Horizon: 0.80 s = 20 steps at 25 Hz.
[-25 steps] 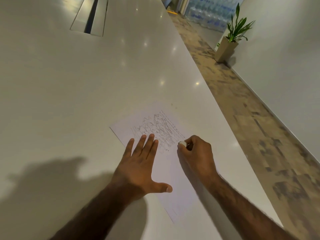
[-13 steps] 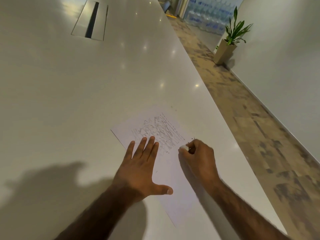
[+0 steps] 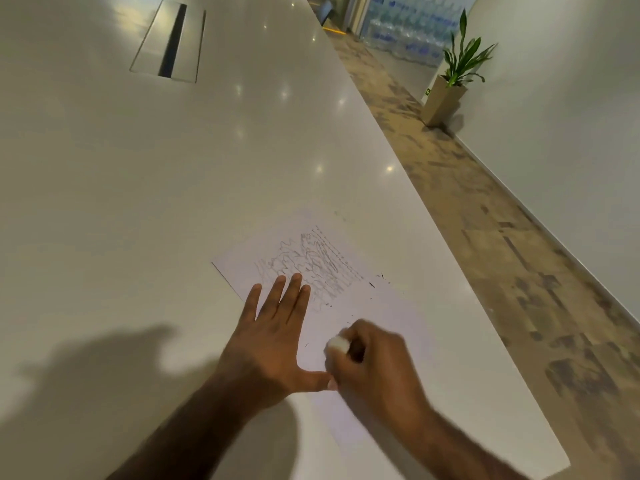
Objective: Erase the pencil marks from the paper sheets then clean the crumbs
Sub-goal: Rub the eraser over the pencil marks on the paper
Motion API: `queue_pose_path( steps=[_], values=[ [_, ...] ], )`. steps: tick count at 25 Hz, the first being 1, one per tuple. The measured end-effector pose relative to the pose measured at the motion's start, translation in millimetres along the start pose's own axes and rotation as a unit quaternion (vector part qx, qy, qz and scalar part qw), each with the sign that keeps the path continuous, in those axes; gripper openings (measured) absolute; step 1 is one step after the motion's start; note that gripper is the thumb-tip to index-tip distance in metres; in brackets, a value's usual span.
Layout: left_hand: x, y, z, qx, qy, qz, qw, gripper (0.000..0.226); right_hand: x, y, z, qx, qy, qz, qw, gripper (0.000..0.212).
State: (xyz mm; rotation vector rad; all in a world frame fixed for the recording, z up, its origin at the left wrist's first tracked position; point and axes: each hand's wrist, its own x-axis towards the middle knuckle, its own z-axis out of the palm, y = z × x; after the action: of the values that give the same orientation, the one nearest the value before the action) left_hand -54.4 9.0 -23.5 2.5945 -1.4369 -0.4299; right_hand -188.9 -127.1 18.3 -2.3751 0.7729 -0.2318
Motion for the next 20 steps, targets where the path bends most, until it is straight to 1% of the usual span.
queue_pose_path(
  steps=[1, 2, 4, 6, 8, 11, 12, 13, 15, 16, 17, 18, 19, 20],
  values=[
    [0.1, -0.8, -0.3, 0.000, 0.002, 0.001, 1.000, 0.129, -5.2, 0.6, 2.1, -0.011, -0.012, -0.015, 1.000, 0.014],
    [0.9, -1.5, -0.7, -0.007, 0.002, 0.003, 1.000, 0.130, 4.8, 4.1, -2.5, -0.019, 0.007, -0.011, 1.000, 0.016],
    [1.4, -1.9, -0.9, -0.013, -0.004, 0.004, 1.000, 0.132, 42.6, 15.7, -25.3, -0.048, 0.068, 0.051, 0.995, 0.018],
    [1.4, -2.0, -0.7, -0.004, -0.002, 0.004, 1.000, 0.131, 68.0, 17.8, -44.2, -0.044, 0.100, 0.099, 0.989, 0.017],
    [1.1, -0.6, -0.9, -0.008, -0.004, 0.000, 1.000, 0.131, 62.3, 6.2, -30.8, -0.028, 0.104, 0.070, 0.992, 0.016],
    [0.4, -0.1, 0.3, -0.007, 0.007, -0.004, 1.000, 0.128, 19.8, -20.0, 14.7, -0.052, 0.013, -0.053, 0.997, 0.018],
    [0.6, -0.5, 0.6, -0.002, 0.007, -0.004, 1.000, 0.128, 24.2, -19.8, 14.8, -0.064, 0.007, -0.066, 0.996, 0.020],
    [1.2, -0.9, 0.7, -0.001, 0.005, -0.004, 1.000, 0.131, 40.7, -15.8, 8.1, -0.073, 0.023, -0.050, 0.996, 0.020],
    [2.2, -0.2, 0.5, -0.007, -0.004, -0.007, 1.000, 0.133, 75.9, -7.0, -18.5, -0.082, 0.048, 0.031, 0.995, 0.018],
    [2.8, 0.0, 0.5, -0.009, -0.007, -0.009, 1.000, 0.132, 87.3, -4.4, -28.8, -0.078, 0.054, 0.054, 0.994, 0.017],
    [3.2, 0.0, 0.9, -0.010, -0.008, -0.010, 1.000, 0.131, 90.7, -3.9, -31.4, -0.065, 0.060, 0.053, 0.995, 0.016],
    [3.7, 0.5, 1.1, -0.012, -0.005, -0.009, 1.000, 0.131, 85.3, -8.3, -26.8, -0.061, 0.064, 0.032, 0.996, 0.014],
    [3.5, 0.8, 2.1, -0.014, 0.001, -0.007, 1.000, 0.132, 73.3, -14.9, -15.2, -0.063, 0.060, -0.003, 0.996, 0.015],
    [2.6, 0.4, 3.8, -0.014, 0.010, -0.006, 1.000, 0.133, 56.2, -22.7, -1.2, -0.076, 0.040, -0.040, 0.995, 0.018]
  ],
)
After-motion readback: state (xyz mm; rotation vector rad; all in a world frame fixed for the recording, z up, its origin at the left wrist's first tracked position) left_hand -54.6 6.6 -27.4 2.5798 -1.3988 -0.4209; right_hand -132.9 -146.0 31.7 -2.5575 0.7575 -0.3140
